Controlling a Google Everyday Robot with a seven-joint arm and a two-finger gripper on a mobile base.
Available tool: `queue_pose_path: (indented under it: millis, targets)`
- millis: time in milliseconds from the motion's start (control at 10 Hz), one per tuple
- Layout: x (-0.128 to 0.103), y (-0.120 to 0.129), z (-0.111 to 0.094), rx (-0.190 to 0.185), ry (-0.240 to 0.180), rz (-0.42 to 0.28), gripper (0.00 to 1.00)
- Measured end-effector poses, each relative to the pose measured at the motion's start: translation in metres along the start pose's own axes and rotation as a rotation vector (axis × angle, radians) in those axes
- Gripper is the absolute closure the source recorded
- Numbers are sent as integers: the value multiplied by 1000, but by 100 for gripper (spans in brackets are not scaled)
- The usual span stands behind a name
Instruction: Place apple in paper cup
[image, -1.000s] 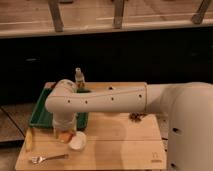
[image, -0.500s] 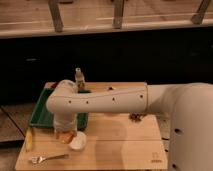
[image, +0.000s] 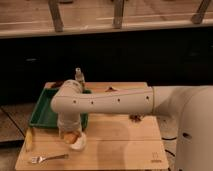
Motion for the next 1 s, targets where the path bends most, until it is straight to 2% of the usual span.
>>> queue_pose_path:
  millis: [100, 300, 500, 700, 1000]
  targets:
    - [1, 3, -2, 1, 0, 9, 66]
    - [2, 2, -3, 3, -2, 11, 50]
    - [4, 4, -4, -1, -4, 12, 28]
    - [6, 4, -6, 2, -4, 12, 20]
    - [8, 5, -7, 1, -9, 10, 20]
